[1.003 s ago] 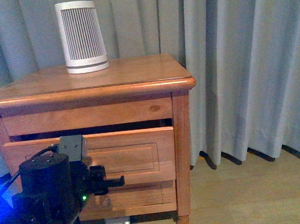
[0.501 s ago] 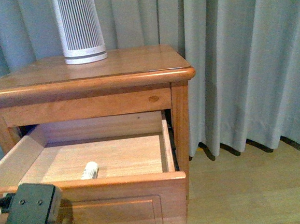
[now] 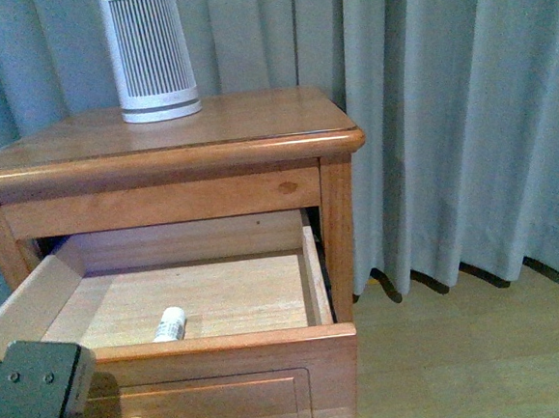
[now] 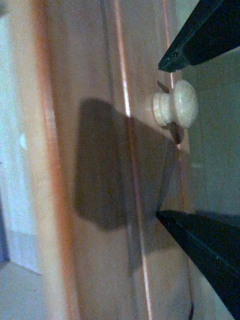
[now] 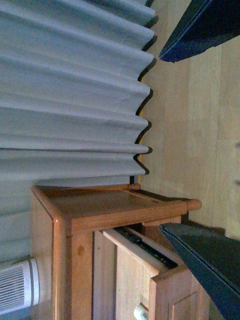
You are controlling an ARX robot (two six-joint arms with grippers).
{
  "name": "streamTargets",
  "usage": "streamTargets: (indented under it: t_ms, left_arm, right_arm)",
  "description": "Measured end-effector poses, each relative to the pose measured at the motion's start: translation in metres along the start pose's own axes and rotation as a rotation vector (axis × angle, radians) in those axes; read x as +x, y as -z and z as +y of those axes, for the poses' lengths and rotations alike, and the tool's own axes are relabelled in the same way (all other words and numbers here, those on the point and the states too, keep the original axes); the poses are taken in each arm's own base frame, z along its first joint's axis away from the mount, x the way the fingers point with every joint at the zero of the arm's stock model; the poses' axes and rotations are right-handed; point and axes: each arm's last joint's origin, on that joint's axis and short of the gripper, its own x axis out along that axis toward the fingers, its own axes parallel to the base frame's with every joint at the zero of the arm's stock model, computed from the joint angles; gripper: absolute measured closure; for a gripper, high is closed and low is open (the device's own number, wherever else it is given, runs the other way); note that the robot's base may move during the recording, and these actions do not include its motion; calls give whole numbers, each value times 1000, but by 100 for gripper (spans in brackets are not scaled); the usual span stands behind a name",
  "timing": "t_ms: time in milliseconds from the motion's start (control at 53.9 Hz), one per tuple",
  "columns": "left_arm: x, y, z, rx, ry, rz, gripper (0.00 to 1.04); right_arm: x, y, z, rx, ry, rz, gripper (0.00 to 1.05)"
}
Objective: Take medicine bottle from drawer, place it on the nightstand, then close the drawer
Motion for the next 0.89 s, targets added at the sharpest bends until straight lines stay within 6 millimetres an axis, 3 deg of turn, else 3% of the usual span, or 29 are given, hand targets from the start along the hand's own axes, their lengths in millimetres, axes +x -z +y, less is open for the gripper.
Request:
streamTargets:
  t_ms: [93, 223, 390, 464, 594, 743, 891]
  left_arm:
    - [-4, -17, 6, -11, -19, -40, 5]
    - [-17, -40, 18, -23, -39, -58, 7]
    - [-50, -71, 26, -22, -12, -74, 7]
    - [-69, -85, 27, -21, -10, -89, 7]
    - [-121, -110, 27, -20, -30, -195, 7]
    - [-171, -105, 29, -28, -64, -256, 7]
    - [-197, -89, 32, -38, -68, -275, 7]
  right_arm:
    - [0, 0, 0, 0, 0, 0, 7]
    - [0, 0, 0, 0, 0, 0, 7]
    - [0, 0, 0, 0, 0, 0, 7]
    - [0, 0, 0, 0, 0, 0, 7]
    - [0, 0, 0, 0, 0, 0, 7]
    - [0, 0, 0, 0, 0, 0, 7]
    - [0, 0, 0, 0, 0, 0, 7]
